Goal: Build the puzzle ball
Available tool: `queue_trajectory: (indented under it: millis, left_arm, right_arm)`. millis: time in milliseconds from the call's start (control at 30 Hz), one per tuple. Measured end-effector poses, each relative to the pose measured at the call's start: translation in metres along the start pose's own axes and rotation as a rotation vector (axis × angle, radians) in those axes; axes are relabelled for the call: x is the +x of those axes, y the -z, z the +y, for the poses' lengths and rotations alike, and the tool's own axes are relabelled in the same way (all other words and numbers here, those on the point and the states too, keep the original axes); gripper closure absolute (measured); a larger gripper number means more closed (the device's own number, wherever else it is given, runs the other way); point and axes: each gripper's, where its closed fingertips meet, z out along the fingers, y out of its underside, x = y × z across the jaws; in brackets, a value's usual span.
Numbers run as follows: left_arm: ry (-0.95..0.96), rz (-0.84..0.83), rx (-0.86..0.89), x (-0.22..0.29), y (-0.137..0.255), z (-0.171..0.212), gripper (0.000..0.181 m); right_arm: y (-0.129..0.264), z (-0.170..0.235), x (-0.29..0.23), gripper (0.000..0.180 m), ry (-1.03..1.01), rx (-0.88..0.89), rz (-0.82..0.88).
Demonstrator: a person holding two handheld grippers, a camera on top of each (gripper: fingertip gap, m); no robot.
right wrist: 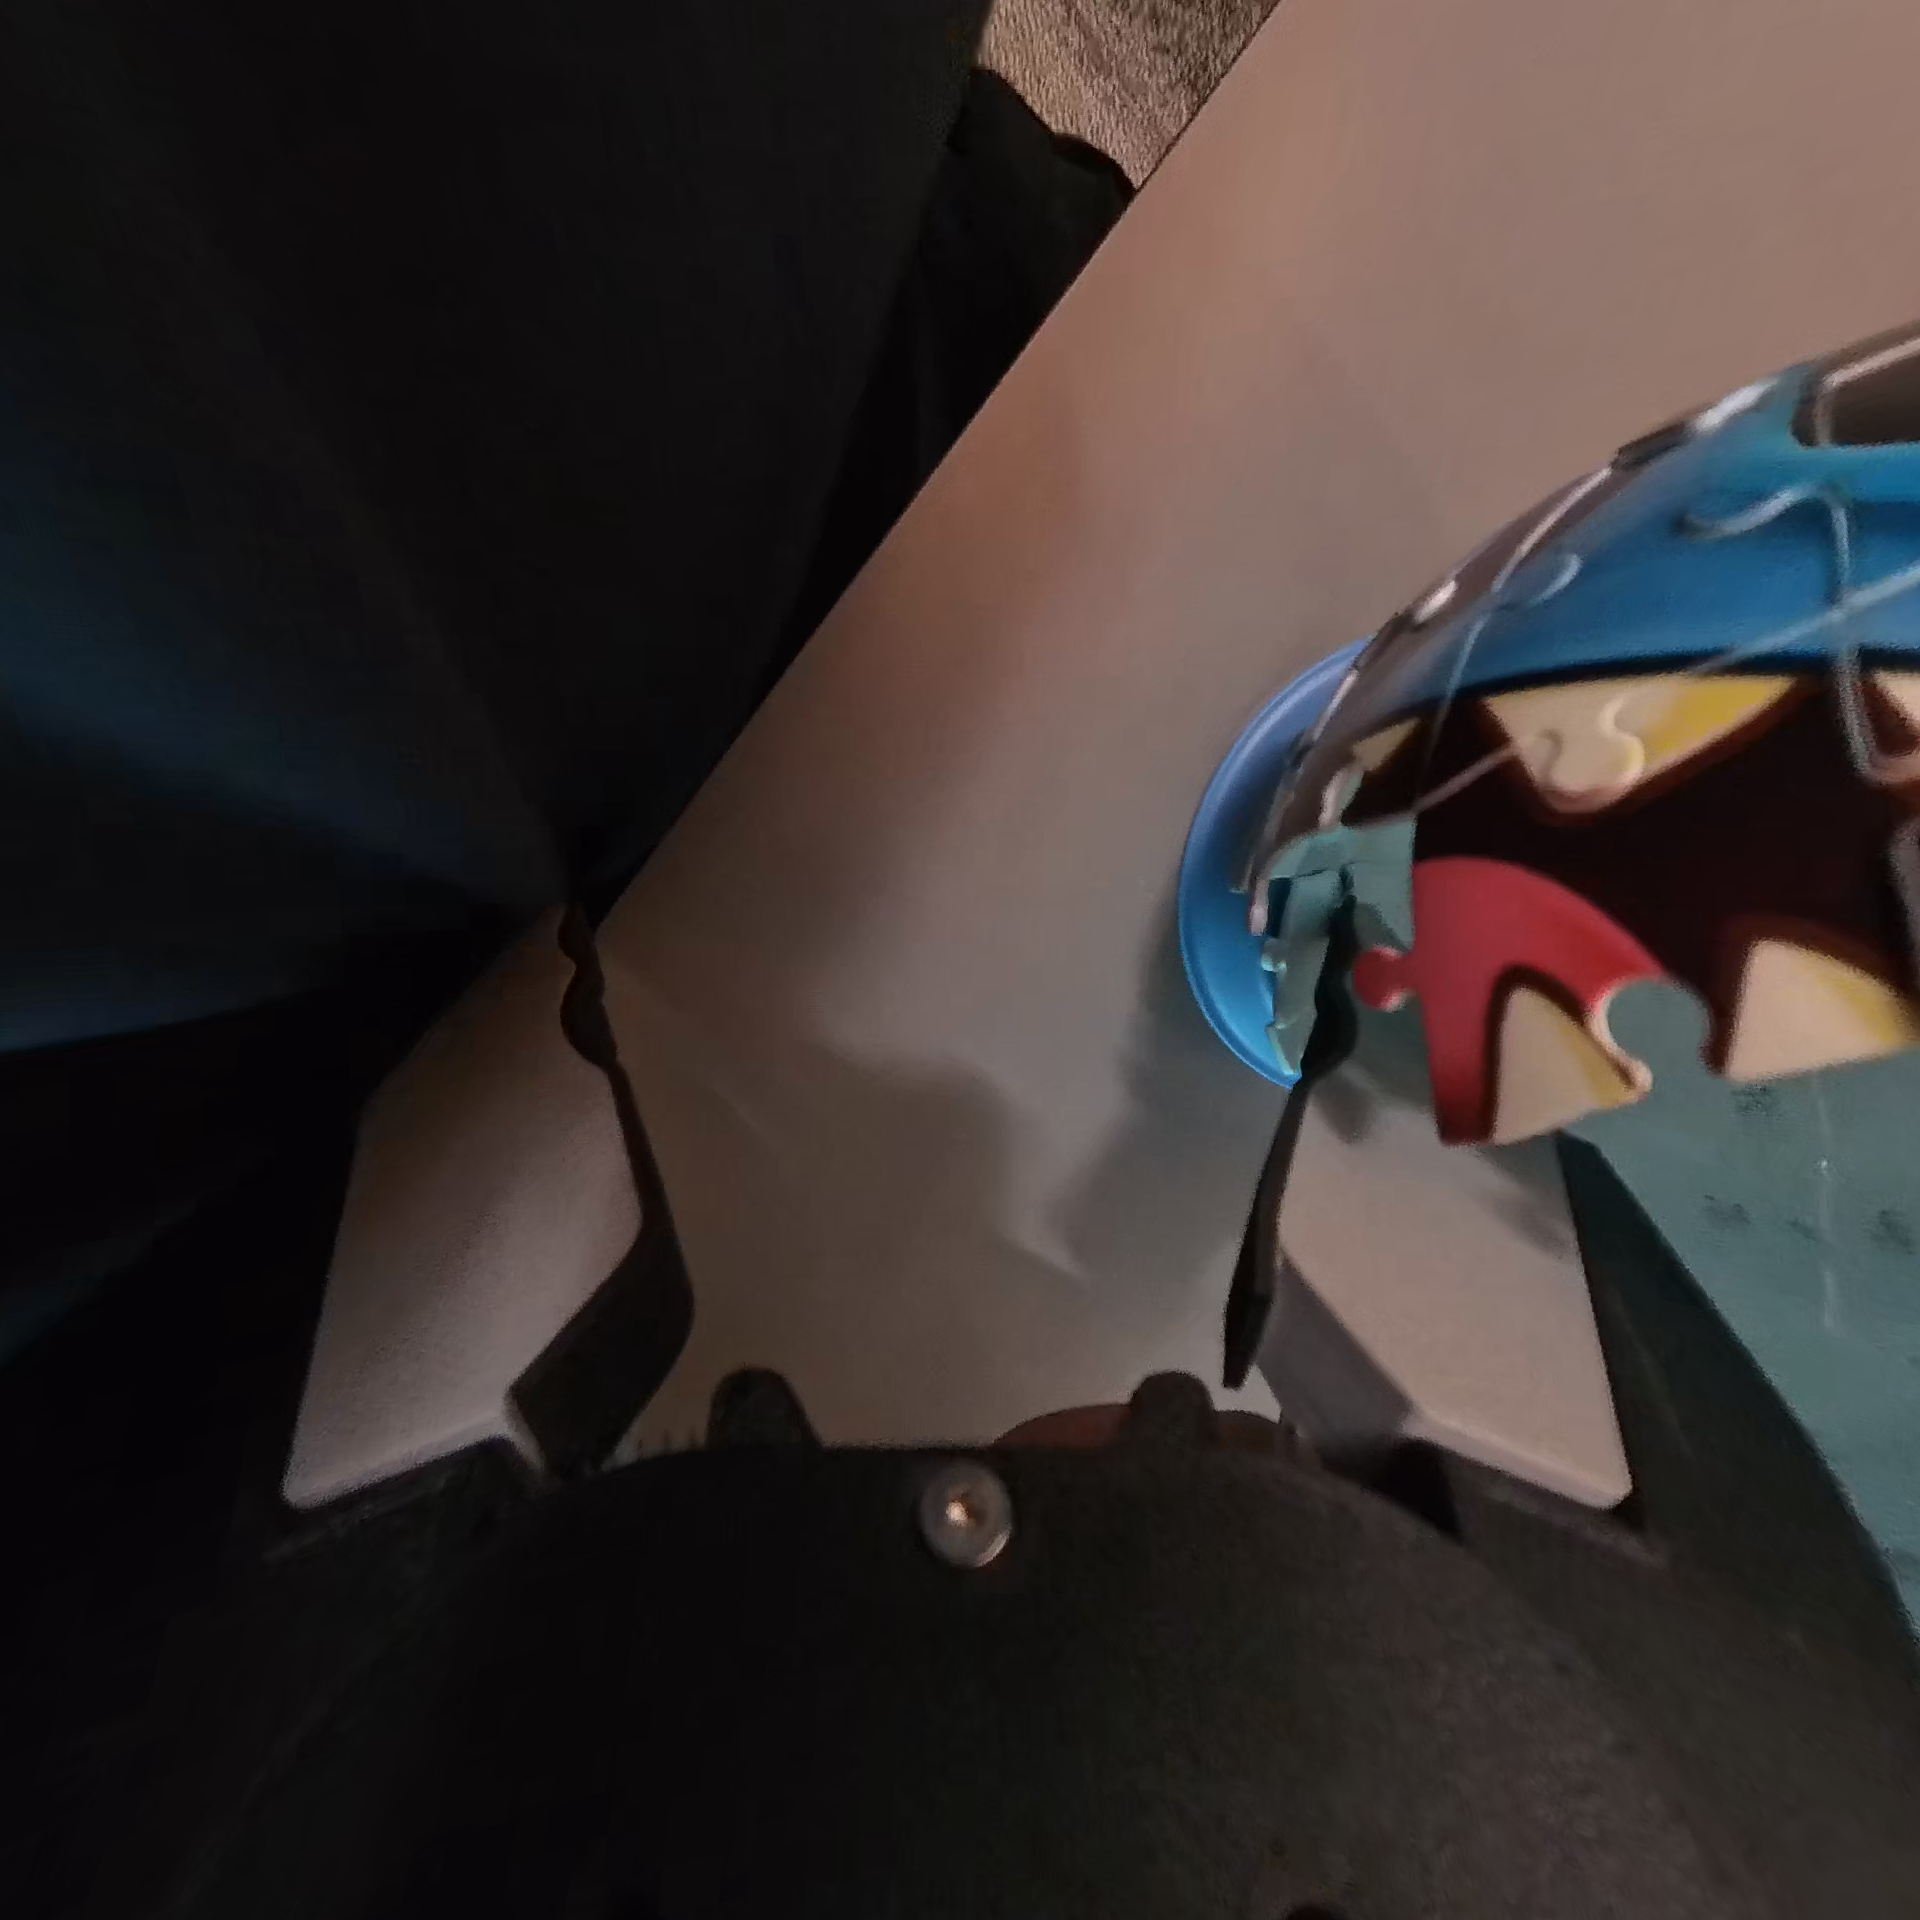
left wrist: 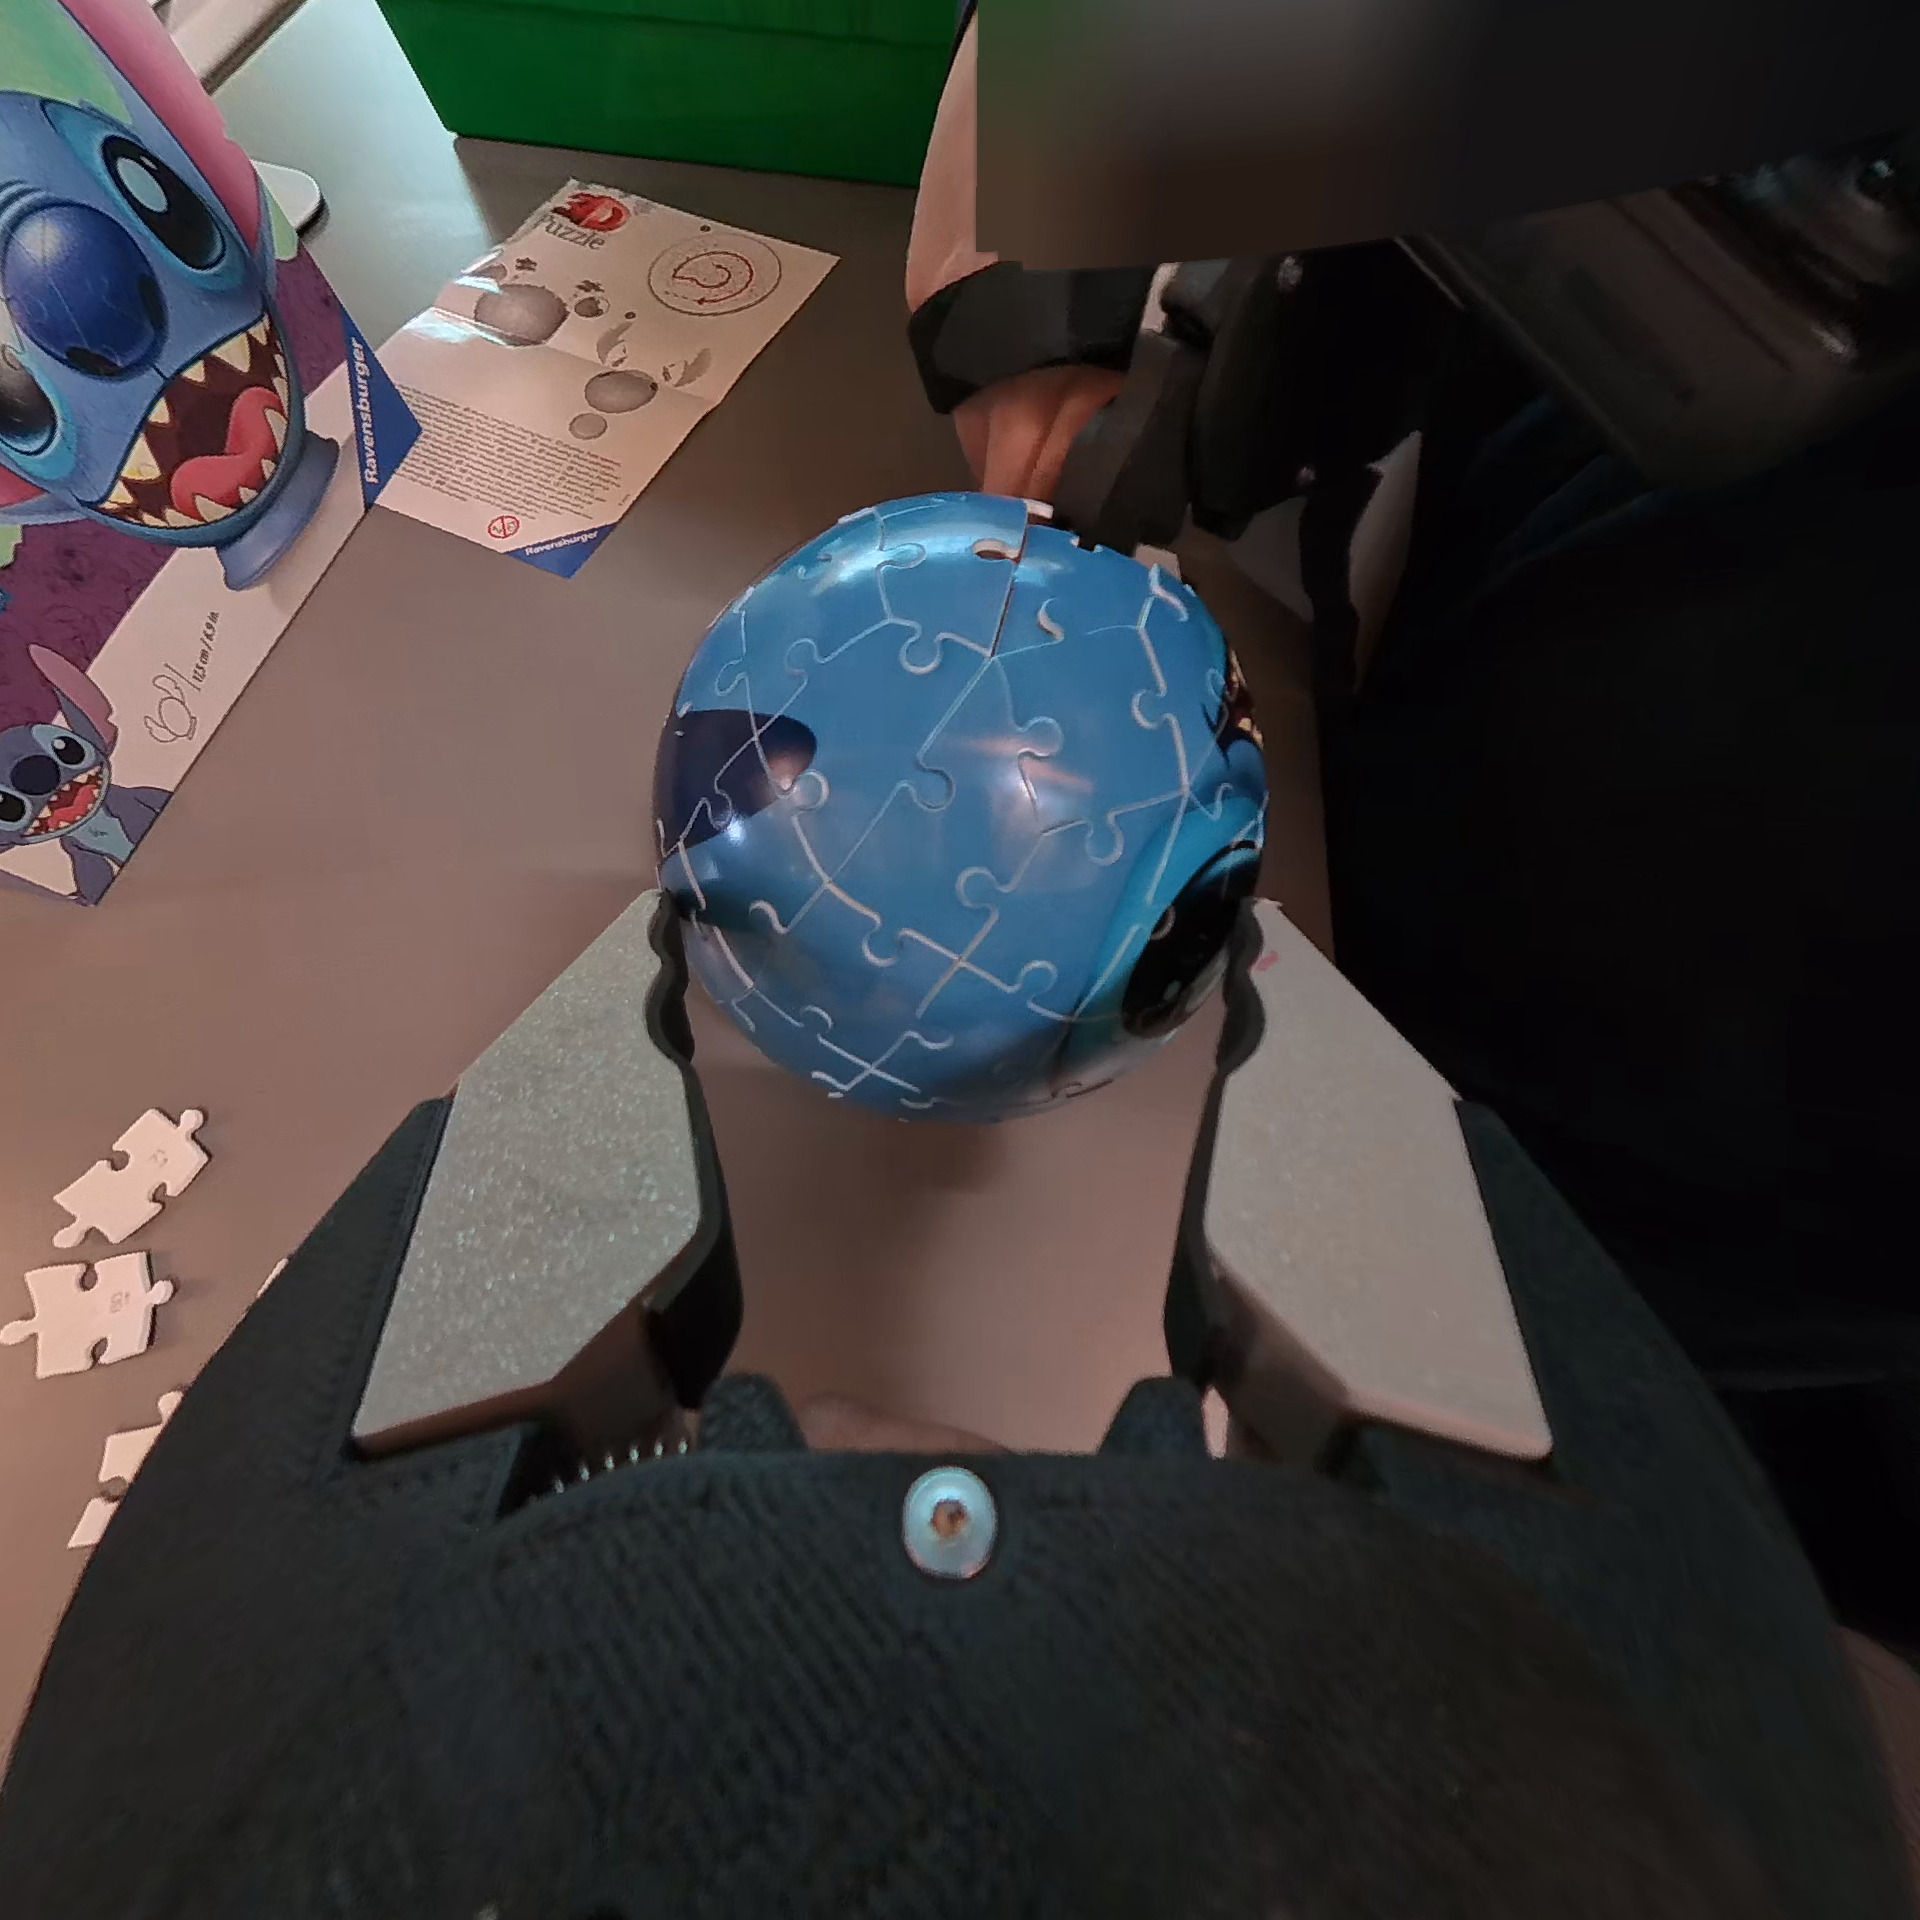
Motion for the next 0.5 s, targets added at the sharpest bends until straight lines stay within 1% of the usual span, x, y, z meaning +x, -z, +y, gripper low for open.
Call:
queue_trajectory:
  millis: [133,333,433,500]
  left_arm:
    - [0.01,0.011,-0.002,0.0001,-0.0006,0.001,0.077]
    - [0.01,0.024,-0.016,-0.0002,-0.0009,0.0015,0.077]
    - [0.008,0.027,-0.012,0.0,-0.001,0.0013,0.077]
    - [0.009,0.029,-0.006,0.0002,-0.0013,0.0013,0.077]
  right_arm:
    - [-0.0012,0.0001,-0.0003,0.047,0.022,-0.045,-0.016]
    - [-0.0021,-0.0021,0.0008,0.045,0.016,-0.022,-0.016]
    - [-0.001,-0.0032,0.0008,0.047,0.006,0.003,-0.006]
    - [0.0015,-0.0029,-0.0005,0.052,-0.002,0.01,0.011]
